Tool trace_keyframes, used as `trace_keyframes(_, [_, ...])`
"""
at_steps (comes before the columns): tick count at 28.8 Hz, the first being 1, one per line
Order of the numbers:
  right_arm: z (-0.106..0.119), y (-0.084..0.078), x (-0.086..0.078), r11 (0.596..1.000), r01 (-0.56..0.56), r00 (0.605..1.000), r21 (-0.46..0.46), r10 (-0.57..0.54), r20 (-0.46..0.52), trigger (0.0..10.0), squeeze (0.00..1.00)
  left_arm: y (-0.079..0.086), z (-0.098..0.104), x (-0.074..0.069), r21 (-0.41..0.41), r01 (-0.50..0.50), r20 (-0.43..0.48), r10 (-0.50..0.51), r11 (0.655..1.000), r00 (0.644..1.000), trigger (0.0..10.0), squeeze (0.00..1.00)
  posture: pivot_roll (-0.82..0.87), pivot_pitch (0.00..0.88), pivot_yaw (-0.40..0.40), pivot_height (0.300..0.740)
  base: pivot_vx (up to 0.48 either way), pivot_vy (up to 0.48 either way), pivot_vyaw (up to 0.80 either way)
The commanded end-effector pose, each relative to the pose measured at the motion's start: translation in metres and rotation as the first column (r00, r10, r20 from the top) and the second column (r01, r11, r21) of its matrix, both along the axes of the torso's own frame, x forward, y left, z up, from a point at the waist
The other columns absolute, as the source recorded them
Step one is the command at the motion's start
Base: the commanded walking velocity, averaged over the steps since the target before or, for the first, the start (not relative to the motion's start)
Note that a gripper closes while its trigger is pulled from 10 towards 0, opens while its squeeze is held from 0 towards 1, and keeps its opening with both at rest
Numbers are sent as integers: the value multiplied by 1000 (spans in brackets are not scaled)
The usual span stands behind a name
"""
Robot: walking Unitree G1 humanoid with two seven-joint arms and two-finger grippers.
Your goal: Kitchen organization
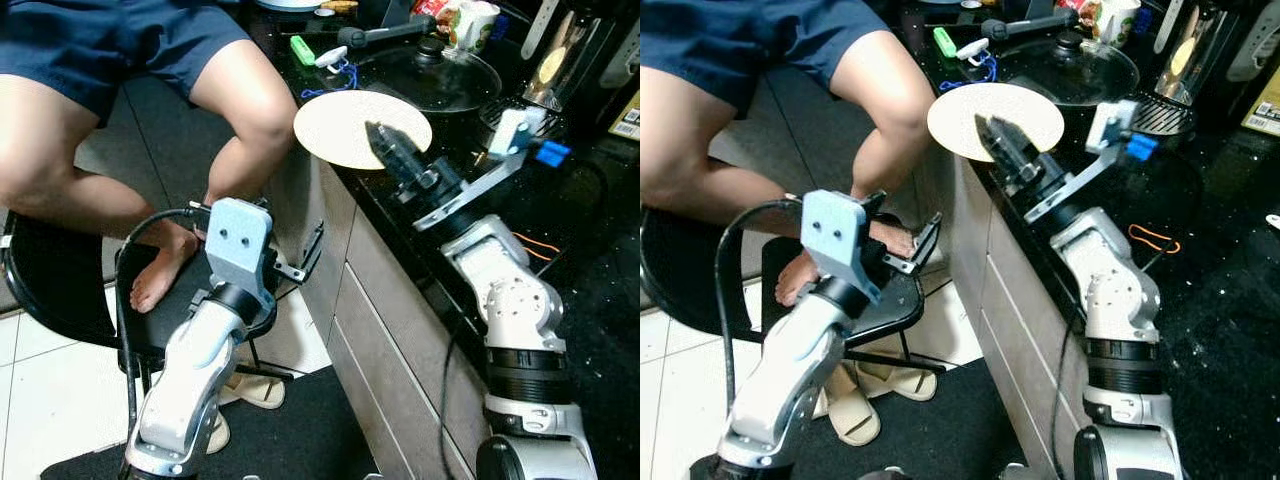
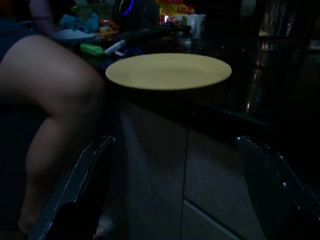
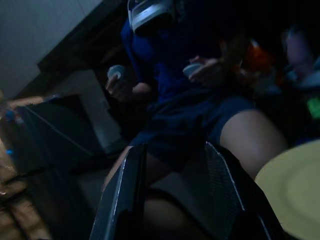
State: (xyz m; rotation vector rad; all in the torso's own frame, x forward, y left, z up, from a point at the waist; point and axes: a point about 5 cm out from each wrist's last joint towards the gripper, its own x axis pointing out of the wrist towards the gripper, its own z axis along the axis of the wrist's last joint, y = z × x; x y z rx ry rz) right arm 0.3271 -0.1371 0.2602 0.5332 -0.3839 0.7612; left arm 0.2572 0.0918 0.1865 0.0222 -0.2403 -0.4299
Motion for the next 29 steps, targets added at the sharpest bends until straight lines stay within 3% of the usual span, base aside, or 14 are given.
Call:
trace_keyframes(1, [10,-1,0,996,69,996,-61,-65,54,10000,0,-2,-12,-1,18,7,-41,-6,1000,999,10000,0,50,63,-31,740,0,0,0])
trace_keyframes(8, [30,13,-5,958,142,973,-248,-88,215,10000,0,-5,-28,-4,25,16,-90,-13,1000,996,10000,0,49,67,-31,740,0,0,0])
trace_keyframes(11, [33,17,-6,947,154,967,-284,-85,242,10000,0,-6,-31,-5,25,16,-98,-14,1000,995,10000,0,48,69,-31,740,0,0,0])
trace_keyframes(12, [36,24,-6,917,189,952,-351,-84,293,10000,0,-6,-35,-6,27,17,-109,-14,999,994,10000,0,50,69,-32,740,0,0,0])
trace_keyframes(13, [36,24,-6,917,189,952,-351,-84,293,10000,0,-6,-35,-6,27,17,-109,-14,999,994,10000,0,50,69,-32,740,0,0,0])
trace_keyframes(15, [40,39,-4,826,295,913,-480,-95,397,10000,0,-7,-41,-7,29,14,-128,-10,999,992,10000,0,50,71,-33,740,0,0,0])
trace_keyframes(16, [40,39,-4,826,295,913,-480,-95,397,10000,0,-7,-41,-7,29,14,-128,-10,999,992,10000,0,50,71,-33,740,0,0,0])
trace_keyframes(18, [44,54,-3,757,366,872,-541,-75,484,10000,0,-7,-46,-7,30,12,-142,-7,999,990,10000,0,49,71,-35,740,0,0,0])
trace_keyframes(19, [44,54,-3,757,366,872,-541,-75,484,10000,0,-7,-46,-7,30,12,-142,-7,999,990,10000,0,49,71,-35,740,0,0,0])
trace_keyframes(20, [44,62,-2,727,393,858,-563,-69,509,10000,0,-7,-48,-8,30,10,-147,-5,1000,989,10000,0,47,70,-38,740,0,0,0])
trace_keyframes(24, [43,68,3,715,416,857,-562,-101,506,10000,0,-8,-49,-7,29,6,-149,-1,1000,989,10000,0,51,69,-41,740,0,0,0])
trace_keyframes(29, [41,61,10,774,386,895,-501,-184,406,10000,0,-7,-46,-6,29,-5,-134,9,1000,991,10000,0,53,71,-42,740,0,0,0])
